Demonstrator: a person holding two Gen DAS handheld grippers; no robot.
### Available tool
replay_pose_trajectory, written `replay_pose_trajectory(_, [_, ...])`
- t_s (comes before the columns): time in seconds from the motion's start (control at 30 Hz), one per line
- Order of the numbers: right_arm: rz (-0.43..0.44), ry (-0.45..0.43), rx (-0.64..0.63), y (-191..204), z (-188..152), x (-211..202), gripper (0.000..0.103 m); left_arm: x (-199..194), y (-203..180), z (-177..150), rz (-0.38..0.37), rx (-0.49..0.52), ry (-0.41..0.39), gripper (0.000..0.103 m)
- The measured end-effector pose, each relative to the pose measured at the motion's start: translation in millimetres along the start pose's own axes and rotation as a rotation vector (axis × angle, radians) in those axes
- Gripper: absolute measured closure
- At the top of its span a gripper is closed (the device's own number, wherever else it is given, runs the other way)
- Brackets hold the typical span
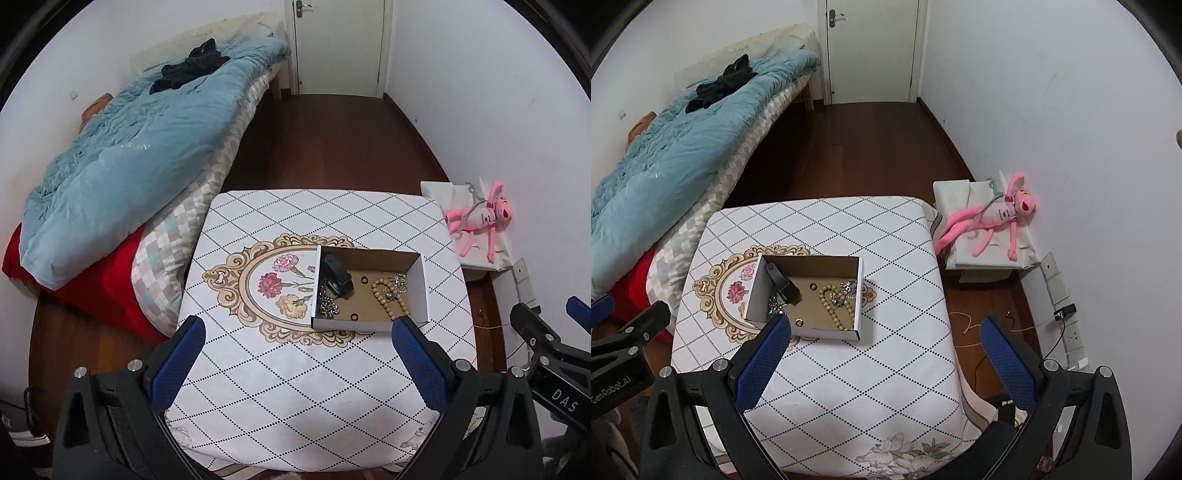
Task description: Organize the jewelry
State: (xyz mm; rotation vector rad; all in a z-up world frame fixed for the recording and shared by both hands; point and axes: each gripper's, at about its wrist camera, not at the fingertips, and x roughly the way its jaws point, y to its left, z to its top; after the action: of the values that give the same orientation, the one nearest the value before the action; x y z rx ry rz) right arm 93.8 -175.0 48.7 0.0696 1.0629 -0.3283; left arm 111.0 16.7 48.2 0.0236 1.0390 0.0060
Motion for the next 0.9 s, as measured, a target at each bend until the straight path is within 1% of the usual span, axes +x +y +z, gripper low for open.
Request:
replay_pose_trajectory(0.33, [0.007,0.031,-0.012,2,0,7,0.000,7,-1,-1,-0.018,0.007,0.023,0.000])
replay_pose_trajectory(0.9, [0.012,0.047,-0.029,4,0,9,0.000,12,-1,-5,-0.014,0.011,0.034,0.000])
